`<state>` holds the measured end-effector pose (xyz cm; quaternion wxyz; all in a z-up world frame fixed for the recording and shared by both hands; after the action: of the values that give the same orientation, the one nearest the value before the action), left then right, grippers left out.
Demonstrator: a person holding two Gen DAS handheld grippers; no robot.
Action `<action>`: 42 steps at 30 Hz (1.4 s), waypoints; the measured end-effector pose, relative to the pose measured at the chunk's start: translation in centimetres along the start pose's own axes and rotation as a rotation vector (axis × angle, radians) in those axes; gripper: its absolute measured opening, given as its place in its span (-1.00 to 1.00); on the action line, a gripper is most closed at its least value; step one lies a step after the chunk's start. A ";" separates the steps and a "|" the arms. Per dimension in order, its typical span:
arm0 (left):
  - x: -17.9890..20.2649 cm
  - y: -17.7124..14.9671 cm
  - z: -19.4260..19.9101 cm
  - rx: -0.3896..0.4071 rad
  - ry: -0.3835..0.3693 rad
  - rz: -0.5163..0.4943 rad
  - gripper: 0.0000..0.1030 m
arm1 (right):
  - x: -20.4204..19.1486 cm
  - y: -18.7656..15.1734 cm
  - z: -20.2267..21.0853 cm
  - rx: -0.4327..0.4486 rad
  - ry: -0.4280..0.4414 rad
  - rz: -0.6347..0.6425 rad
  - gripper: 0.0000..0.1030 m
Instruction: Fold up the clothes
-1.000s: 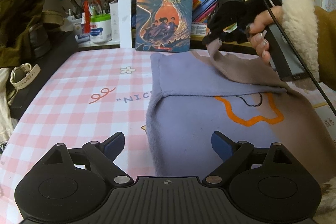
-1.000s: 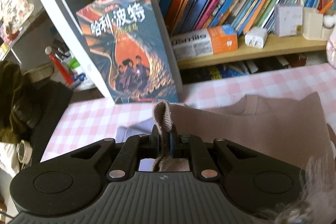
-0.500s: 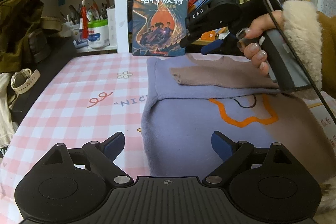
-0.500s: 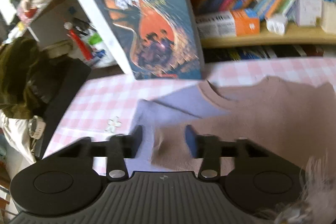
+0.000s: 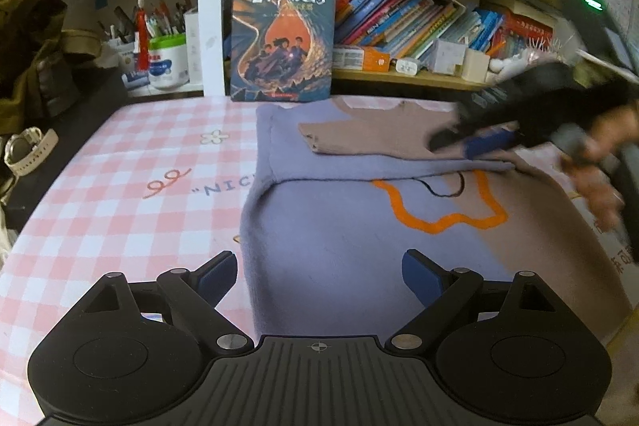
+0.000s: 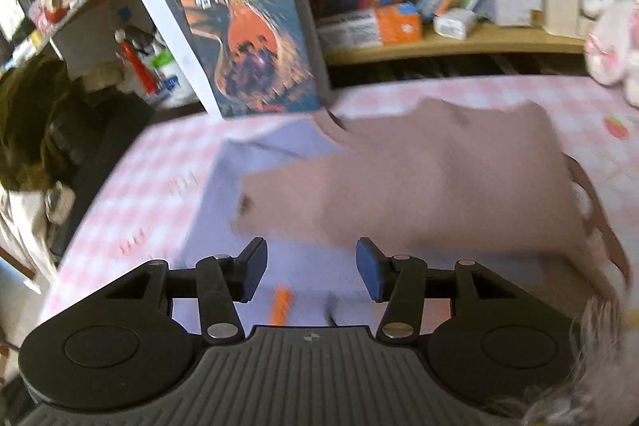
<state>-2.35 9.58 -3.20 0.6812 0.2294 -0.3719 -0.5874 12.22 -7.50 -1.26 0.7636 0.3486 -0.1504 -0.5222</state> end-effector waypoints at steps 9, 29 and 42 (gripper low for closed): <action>1.1 -0.3 -0.5 -0.026 0.009 0.015 0.79 | 3.6 -7.9 6.2 -0.037 -0.153 0.037 0.01; 7.1 -3.9 2.2 -0.090 0.082 0.036 0.79 | 7.5 -17.5 14.3 -0.027 -0.234 -0.091 0.27; 4.2 -5.8 6.5 -0.036 0.146 0.187 0.77 | 8.1 -22.0 17.7 -0.019 -0.173 -0.132 0.22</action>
<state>-10.96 5.11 -2.53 0.7621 0.2236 -0.3306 -0.5099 -10.25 -26.08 -4.95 0.7149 0.3041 -0.1877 -0.6010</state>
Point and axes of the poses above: each gripper's, at about its wrist camera, not at the fingertips, and z roughly against the way its jaws point, x to its right, y to its top, the point moved 5 cm from there along -z, roughly the way its jaws point, and after that the axes turned 12 degrees about z, right-handed, at the moved point
